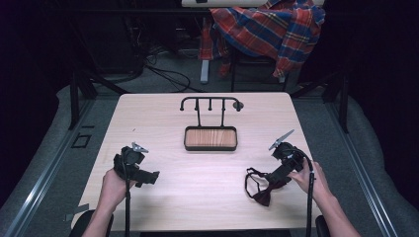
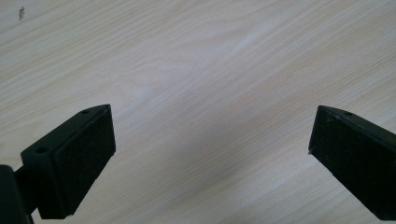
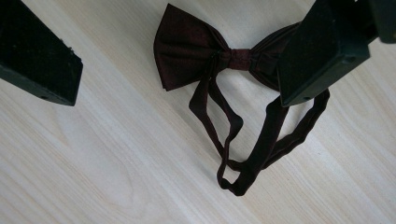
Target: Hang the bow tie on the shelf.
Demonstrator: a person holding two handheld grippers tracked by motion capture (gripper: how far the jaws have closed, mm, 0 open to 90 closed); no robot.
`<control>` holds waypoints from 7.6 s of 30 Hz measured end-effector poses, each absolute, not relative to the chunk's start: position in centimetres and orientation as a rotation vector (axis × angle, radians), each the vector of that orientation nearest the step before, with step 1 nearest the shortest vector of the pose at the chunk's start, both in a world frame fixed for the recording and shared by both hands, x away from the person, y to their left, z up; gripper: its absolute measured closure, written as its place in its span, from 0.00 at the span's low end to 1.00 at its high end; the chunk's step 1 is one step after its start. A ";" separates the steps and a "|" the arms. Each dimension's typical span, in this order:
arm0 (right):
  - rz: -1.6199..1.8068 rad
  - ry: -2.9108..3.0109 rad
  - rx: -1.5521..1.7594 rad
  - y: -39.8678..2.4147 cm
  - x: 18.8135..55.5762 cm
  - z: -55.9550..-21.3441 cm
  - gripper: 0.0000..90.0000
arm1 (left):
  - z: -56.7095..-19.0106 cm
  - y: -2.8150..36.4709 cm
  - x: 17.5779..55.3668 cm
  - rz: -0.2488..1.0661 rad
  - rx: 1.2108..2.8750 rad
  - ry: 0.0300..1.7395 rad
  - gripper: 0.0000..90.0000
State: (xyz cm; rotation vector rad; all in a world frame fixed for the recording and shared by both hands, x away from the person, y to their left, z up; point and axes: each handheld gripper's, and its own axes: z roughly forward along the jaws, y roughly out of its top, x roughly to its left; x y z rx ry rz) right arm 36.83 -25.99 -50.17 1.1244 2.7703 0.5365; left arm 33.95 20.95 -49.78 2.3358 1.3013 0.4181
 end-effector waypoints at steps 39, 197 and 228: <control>0.222 2.773 0.928 -20.2 36.5 -52.9 0.75 | -49.8 20.9 34.0 0.412 2.332 1.301 0.01; 0.576 2.420 0.908 -17.4 40.3 -42.2 0.98 | -49.9 20.9 33.8 0.409 2.337 1.304 0.01; 0.620 2.353 0.909 -16.8 42.5 -38.3 0.98 | -49.9 20.8 33.8 0.408 2.343 1.303 0.01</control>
